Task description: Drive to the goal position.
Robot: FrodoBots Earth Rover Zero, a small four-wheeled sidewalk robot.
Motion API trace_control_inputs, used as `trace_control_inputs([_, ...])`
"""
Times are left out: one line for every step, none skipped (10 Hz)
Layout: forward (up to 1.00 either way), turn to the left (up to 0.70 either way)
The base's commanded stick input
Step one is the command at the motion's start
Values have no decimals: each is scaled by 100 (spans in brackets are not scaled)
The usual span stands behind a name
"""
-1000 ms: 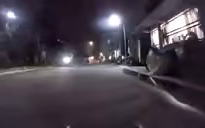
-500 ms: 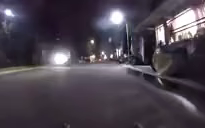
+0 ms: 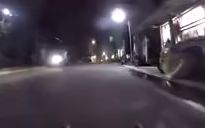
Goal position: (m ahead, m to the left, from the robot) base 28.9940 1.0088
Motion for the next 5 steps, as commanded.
trace_control_inputs([100,-40])
trace_control_inputs([100,-16])
trace_control_inputs([100,0])
trace_control_inputs([100,0])
trace_control_inputs([100,0])
